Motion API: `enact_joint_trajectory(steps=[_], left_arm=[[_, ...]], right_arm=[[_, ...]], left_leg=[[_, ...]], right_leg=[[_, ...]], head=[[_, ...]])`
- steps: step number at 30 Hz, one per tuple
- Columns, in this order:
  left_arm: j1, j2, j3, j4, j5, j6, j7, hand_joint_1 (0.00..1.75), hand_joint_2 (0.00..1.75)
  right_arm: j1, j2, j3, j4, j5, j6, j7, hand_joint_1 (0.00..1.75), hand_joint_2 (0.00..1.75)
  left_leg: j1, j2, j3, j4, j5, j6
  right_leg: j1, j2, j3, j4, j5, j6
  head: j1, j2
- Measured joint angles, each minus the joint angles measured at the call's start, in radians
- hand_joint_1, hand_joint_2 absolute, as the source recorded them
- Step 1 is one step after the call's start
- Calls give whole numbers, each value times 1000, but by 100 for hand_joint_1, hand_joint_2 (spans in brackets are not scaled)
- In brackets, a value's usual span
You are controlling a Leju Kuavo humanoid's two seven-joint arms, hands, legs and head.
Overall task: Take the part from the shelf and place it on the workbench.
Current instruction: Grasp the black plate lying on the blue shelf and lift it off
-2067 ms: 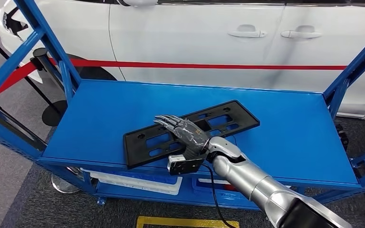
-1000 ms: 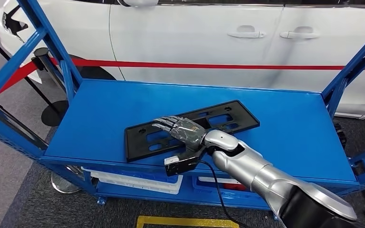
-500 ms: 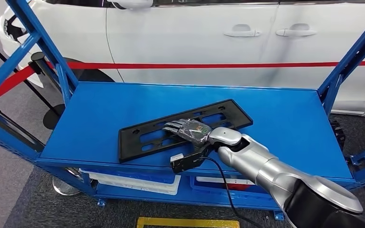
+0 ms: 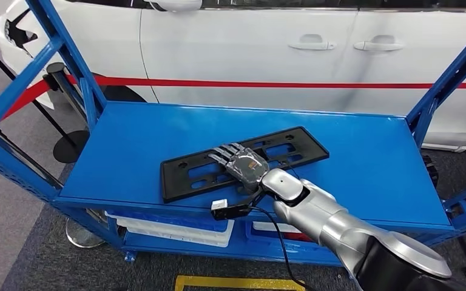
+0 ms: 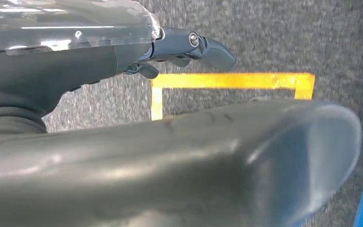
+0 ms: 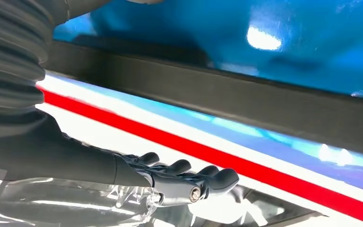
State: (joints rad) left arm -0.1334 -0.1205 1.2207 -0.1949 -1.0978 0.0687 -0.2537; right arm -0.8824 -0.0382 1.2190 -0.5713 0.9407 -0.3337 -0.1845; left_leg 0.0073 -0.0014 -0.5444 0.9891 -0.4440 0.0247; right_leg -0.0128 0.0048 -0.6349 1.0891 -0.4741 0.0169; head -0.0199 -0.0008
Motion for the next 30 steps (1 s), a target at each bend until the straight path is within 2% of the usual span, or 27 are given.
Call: enact_joint_trajectory(steps=[2,3,4,5,6,8,10,11,13,15,16,18,19,20,21,22,23,25,26,29,30], left_arm=[[1,0,0,0,3,0,0,0,0],[1,0,0,0,4,0,0,0,0],[2,0,0,0,5,0,0,0,0],[3,0,0,0,5,0,0,0,0],[3,-1,0,0,5,0,0,0,0],[3,-1,0,0,6,0,-1,0,0],[2,-2,0,0,6,-1,-5,0,0],[2,-2,0,0,6,-2,-8,0,0],[1,-1,0,0,7,-3,-12,0,0],[1,1,0,0,7,-4,-17,0,0],[1,1,0,0,7,-5,-19,0,0],[2,1,0,0,8,-6,-21,0,0],[3,1,0,0,8,-6,-22,0,0],[4,1,0,0,8,-7,-22,0,0],[4,1,0,0,8,-7,-22,0,0],[4,1,0,0,8,-7,-22,0,0],[3,1,0,0,8,-7,-23,0,0],[1,1,0,0,8,-7,-24,0,0],[0,1,0,0,8,-7,-24,0,0],[2,1,0,0,9,-8,-26,0,0],[2,1,0,0,10,-8,-27,0,0]], right_arm=[[4,4,0,18,40,-13,31,0,175],[6,6,0,25,52,-15,41,0,175],[7,9,0,31,58,-15,47,0,175],[7,11,0,37,62,-15,50,0,175],[7,13,0,41,65,-14,53,0,175],[3,18,0,48,75,-9,56,0,175],[-5,27,0,58,90,13,65,0,175],[-9,32,0,64,96,30,68,1,175],[-15,38,-1,73,105,62,71,22,175],[-19,44,-1,79,112,87,70,42,175],[-20,46,-1,81,115,95,70,42,175],[-19,48,-1,83,122,103,68,42,175],[-19,48,-1,84,124,104,67,42,175],[-18,48,-1,84,126,105,67,67,175],[-17,48,-1,84,126,106,67,96,175],[-17,48,-1,85,127,106,67,125,175],[-17,49,-1,85,127,107,67,157,175],[-18,49,-1,85,127,109,67,169,175],[-18,50,-1,86,127,110,67,174,175],[-16,49,-1,87,129,112,67,175,175],[-16,49,-1,87,131,112,68,175,175]], left_leg=[[-1,2,-4,-2,5,6],[-2,2,-6,-2,6,6],[-3,2,-6,-1,6,6],[-3,3,-6,0,6,6],[-3,3,-5,0,5,5],[-3,2,-5,5,3,1],[-7,0,-7,13,-3,-9],[-9,0,-8,15,-5,-15],[-8,0,-6,15,-8,-27],[-5,0,-15,43,-32,-39],[-3,0,-33,86,-61,-44],[1,0,-88,214,-130,-52],[3,0,-112,268,-151,-54],[3,0,-120,293,-154,-55],[4,0,-112,282,-139,-54],[4,0,-86,234,-109,-52],[4,1,-48,163,-75,-48],[-1,1,10,42,-35,-37],[-3,1,21,15,-30,-32],[-5,2,21,0,-20,-14],[-3,4,23,-6,-14,-8]], right_leg=[[-1,-1,-54,119,-67,2],[-1,-1,-80,177,-90,4],[-1,-1,-94,211,-97,4],[-1,-1,-90,209,-85,5],[-2,-2,-74,181,-63,4],[-2,-3,-7,54,-8,-1],[0,-2,40,-41,19,-10],[2,-1,49,-60,20,-15],[3,0,52,-63,23,-26],[1,-2,55,-68,28,-37],[-1,-3,54,-71,31,-41],[-1,-3,49,-71,33,-45],[-1,-4,47,-71,34,-46],[-1,-3,45,-70,35,-46],[0,-3,45,-70,36,-45],[-1,-3,45,-70,37,-44],[-1,-2,45,-70,38,-42],[2,-2,44,-69,40,-33],[3,-2,43,-69,42,-27],[3,-2,41,-71,46,-8],[3,-3,33,-54,35,-4]], head=[[0,0],[0,0],[0,0],[0,0],[0,0],[0,0],[-1,0],[-1,0],[-1,0],[-2,0],[-3,0],[-4,0],[-4,0],[-4,0],[-4,0],[-4,0],[-4,0],[-3,0],[-3,0],[-2,0],[-2,0]])
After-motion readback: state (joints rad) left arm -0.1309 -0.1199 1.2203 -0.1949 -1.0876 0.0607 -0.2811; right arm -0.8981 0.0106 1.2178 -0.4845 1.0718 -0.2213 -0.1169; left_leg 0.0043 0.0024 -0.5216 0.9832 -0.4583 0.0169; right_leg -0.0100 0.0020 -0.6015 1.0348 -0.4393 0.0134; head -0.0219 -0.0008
